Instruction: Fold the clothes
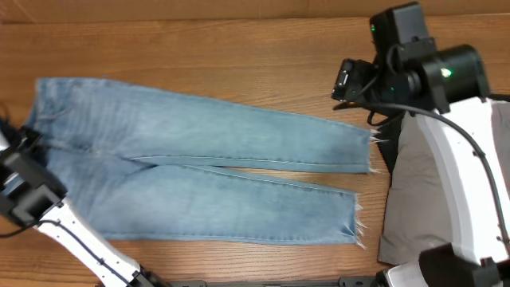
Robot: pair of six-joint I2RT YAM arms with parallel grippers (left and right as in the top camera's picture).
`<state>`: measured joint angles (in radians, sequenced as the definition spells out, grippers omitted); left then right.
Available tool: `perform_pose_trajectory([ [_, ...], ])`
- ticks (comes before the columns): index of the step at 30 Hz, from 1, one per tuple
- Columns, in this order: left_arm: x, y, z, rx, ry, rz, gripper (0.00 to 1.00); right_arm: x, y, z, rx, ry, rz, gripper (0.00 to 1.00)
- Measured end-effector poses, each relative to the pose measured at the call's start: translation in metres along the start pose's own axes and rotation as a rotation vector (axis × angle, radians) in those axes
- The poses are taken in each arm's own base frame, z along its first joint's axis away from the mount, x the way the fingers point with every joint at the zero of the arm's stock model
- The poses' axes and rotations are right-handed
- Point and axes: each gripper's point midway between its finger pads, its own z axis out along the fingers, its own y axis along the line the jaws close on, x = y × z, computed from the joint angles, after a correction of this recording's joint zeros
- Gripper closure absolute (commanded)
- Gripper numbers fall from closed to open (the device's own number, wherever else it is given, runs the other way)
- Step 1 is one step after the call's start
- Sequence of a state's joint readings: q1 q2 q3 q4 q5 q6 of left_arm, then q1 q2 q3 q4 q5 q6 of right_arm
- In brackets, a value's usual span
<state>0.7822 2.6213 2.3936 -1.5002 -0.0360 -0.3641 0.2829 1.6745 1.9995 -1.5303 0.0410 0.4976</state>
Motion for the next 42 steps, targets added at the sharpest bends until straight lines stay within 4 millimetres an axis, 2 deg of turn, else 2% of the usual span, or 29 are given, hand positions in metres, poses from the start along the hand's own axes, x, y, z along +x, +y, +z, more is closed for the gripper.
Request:
perform_pose_trajectory([
  [2, -0.002, 0.004, -0.006, 0.013, -0.013, 0.022, 0.91, 0.001, 0.0, 0.013, 0.022, 0.035, -0.001, 0.21],
  [4, -0.001, -0.003, -0.02, 0.041, -0.039, 0.058, 0.87, 0.004, -0.002, 0.03, 0.053, 0.082, -0.002, 0.27],
  [6, 0.002, -0.016, -0.043, 0.087, -0.087, 0.103, 0.83, 0.007, -0.004, 0.049, 0.089, 0.136, 0.006, 0.32],
  [10, 0.015, -0.039, -0.109, 0.169, -0.22, 0.193, 0.79, 0.013, -0.008, 0.088, 0.151, 0.227, 0.029, 0.41],
  [12, 0.029, -0.048, -0.148, 0.208, -0.296, 0.245, 0.78, 0.017, -0.014, 0.109, 0.184, 0.275, 0.034, 0.47],
  [15, 0.053, -0.059, -0.195, 0.262, -0.383, 0.318, 0.78, 0.023, -0.023, 0.136, 0.208, 0.333, 0.035, 0.52],
  [17, 0.07, -0.066, -0.221, 0.299, -0.432, 0.374, 0.73, 0.03, -0.027, 0.155, 0.208, 0.38, 0.034, 0.56],
  [21, 0.106, -0.08, -0.257, 0.331, -0.502, 0.476, 0.62, 0.048, -0.033, 0.199, 0.204, 0.441, 0.024, 0.59],
  [25, 0.141, -0.094, -0.282, 0.356, -0.554, 0.564, 0.54, 0.066, -0.038, 0.238, 0.174, 0.448, 0.024, 0.59],
  [29, 0.172, -0.103, -0.302, 0.378, -0.594, 0.63, 0.49, 0.076, -0.042, 0.272, 0.138, 0.399, 0.051, 0.69],
  [30, 0.177, -0.104, -0.306, 0.382, -0.604, 0.64, 0.48, 0.074, -0.041, 0.276, 0.128, 0.375, 0.066, 0.73],
  [33, 0.181, -0.1, -0.309, 0.375, -0.611, 0.64, 0.5, 0.059, -0.036, 0.283, 0.071, 0.273, 0.128, 0.85],
  [36, 0.183, -0.096, -0.305, 0.36, -0.592, 0.638, 0.51, 0.039, -0.034, 0.291, 0.024, 0.174, 0.188, 0.91],
  [40, 0.184, -0.095, -0.304, 0.357, -0.586, 0.638, 0.52, -0.004, -0.03, 0.304, -0.069, 0.014, 0.267, 0.95],
  [42, 0.185, -0.095, -0.304, 0.357, -0.581, 0.639, 0.52, -0.027, -0.033, 0.31, -0.115, -0.053, 0.305, 0.95],
])
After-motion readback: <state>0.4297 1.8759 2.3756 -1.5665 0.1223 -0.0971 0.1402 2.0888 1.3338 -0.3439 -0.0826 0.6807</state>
